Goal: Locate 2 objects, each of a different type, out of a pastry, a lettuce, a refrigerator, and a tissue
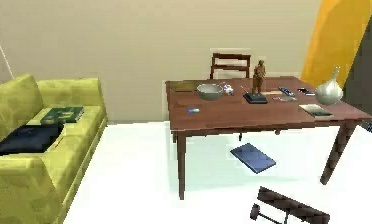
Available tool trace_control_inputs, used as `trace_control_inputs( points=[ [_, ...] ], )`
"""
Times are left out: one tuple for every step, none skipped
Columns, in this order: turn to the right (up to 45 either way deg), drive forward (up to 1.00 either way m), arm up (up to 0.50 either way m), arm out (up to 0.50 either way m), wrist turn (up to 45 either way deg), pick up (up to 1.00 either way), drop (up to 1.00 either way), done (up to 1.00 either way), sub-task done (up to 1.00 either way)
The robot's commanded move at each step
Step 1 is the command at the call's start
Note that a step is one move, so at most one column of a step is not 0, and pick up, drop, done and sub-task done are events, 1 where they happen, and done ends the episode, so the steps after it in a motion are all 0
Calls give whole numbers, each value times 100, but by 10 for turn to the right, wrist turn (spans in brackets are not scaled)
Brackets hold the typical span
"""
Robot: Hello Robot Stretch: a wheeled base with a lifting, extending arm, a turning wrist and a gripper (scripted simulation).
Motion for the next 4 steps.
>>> trace_control_inputs(
  points=[
    [0, 25, 0, 0, 0, 0, 0, 0, 0],
    [450, 0, 0, 0, 0, 0, 0, 0, 0],
    [330, 0, 0, 0, 0, 0, 0, 0, 0],
    [0, 75, 0, 0, 0, 0, 0, 0, 0]
  ],
)
